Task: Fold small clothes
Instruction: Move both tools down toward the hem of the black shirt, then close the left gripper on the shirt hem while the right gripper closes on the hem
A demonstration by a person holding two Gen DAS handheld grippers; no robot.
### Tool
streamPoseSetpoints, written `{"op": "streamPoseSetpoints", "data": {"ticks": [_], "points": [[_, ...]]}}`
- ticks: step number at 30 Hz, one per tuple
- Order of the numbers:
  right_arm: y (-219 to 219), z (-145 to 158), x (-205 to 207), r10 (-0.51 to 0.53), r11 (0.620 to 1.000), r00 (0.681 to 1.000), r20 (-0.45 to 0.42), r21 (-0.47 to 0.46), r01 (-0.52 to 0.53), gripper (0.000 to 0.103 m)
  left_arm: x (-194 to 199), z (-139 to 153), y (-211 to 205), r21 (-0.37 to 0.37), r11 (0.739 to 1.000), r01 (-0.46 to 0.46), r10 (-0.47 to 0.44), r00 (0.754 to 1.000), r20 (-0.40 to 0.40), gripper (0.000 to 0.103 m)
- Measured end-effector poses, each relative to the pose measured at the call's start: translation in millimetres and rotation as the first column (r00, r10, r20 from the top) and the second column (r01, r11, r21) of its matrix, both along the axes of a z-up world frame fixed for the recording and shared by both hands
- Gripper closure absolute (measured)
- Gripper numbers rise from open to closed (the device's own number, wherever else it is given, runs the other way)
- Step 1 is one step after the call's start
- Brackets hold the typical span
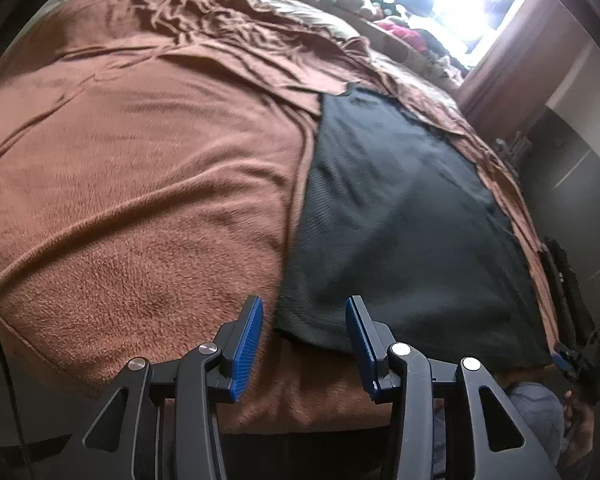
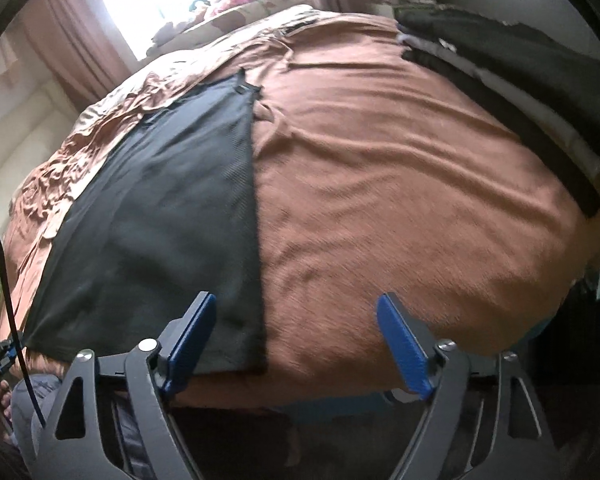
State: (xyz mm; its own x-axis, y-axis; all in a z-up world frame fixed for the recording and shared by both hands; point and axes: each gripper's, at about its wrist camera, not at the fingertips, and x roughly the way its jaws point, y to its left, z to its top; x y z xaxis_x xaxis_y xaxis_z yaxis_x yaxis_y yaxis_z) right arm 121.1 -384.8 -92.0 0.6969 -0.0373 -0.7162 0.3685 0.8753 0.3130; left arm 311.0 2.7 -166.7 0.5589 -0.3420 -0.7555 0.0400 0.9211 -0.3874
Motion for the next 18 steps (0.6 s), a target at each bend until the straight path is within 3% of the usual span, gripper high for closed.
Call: {"op": "streamPoseSetpoints", "data": {"ticks": [3,5,6,10,18], "points": [[-5,-1,-3,-0.006,1.000,1.000,0.003,0.020,0.006,0.022,3,-4,3,-0.013,1.000,-0.008,0.008,1.000,-0.008,0.070],[-7,-4,-5,-0.012,0.999,1.000,0.013,0.035,0.011,0.022,4,-6,5,-0.024,1.000,-0.014,0.014,1.000,-0.017,0.092],[-8,-5,-6,-0.016,0.999,1.000,0.015,0.038,0.015,0.022,4,-6,5,-0.027,0.999,-0.016,0.015,1.000,-0.020,0.096],[-11,-9,-7,-0.027,0.998,0.999,0.032,0.064,0.025,0.022,-3,2,2,0.010,1.000,-0.022,0.022,0.999,0.023,0.097],[-13,-16,-6,-0.006,0.988,0.997,0.081,0.154,-0.007,0.024,-8,18,3,-0.003,1.000,-0.019,0.020,0.997,0.076,0.098]]}}
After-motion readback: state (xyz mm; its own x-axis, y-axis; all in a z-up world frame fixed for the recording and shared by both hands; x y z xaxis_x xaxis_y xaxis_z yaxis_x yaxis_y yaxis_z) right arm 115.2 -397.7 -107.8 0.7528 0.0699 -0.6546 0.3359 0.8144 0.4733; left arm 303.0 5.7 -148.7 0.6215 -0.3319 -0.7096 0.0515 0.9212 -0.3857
